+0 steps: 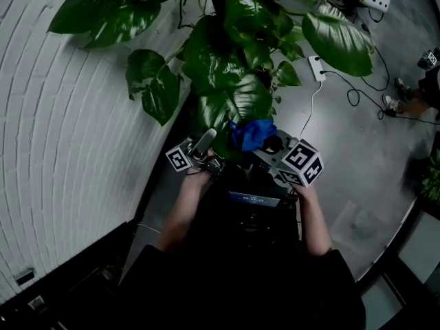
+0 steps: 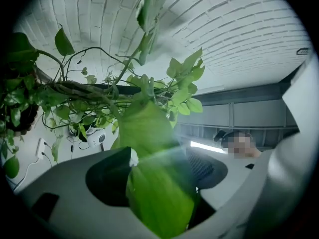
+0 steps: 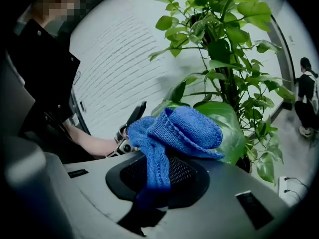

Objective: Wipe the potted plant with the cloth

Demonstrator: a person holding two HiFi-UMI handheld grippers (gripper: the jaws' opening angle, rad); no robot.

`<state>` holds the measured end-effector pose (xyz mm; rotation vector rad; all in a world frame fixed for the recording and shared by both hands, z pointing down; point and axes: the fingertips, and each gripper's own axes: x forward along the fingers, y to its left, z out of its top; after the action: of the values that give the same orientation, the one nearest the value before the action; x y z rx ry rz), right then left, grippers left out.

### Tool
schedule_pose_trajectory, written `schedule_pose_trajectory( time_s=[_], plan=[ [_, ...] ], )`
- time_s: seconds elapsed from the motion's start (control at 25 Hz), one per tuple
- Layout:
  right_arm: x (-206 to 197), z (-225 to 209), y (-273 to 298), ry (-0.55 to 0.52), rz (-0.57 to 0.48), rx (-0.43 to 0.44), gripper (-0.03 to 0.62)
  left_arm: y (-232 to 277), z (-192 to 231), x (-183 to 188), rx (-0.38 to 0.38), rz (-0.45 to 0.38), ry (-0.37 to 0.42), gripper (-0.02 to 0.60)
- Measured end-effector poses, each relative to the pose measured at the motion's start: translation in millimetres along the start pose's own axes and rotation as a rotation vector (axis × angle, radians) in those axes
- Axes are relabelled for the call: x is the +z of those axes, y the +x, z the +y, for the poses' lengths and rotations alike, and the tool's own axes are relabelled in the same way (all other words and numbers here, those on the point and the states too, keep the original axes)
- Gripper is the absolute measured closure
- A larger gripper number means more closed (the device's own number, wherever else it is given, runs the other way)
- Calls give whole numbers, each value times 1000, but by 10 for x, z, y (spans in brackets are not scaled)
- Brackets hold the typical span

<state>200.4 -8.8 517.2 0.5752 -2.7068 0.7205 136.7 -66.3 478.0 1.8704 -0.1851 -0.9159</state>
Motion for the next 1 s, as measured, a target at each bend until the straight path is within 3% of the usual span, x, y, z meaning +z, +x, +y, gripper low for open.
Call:
schedule_pose_trajectory(
  time_s=[0.24, 0.44, 0.64, 0.84, 1.0],
  plan=[
    [396, -234, -688, 151, -310, -21, 487, -76, 8, -296, 25, 79, 11, 198],
    [937, -411, -1128, 120, -510, -67, 487, -1, -49, -570, 1, 148, -11, 192],
    [1077, -425, -734, 50, -425, -51, 487, 83, -61, -633, -30, 134, -63, 194],
    [837, -352, -186, 53, -286, 5, 487, 167, -111, -598, -52, 100, -76, 206],
    [616, -197, -89, 42, -215, 41, 487, 203, -140, -587, -53, 93, -65, 206]
  ],
)
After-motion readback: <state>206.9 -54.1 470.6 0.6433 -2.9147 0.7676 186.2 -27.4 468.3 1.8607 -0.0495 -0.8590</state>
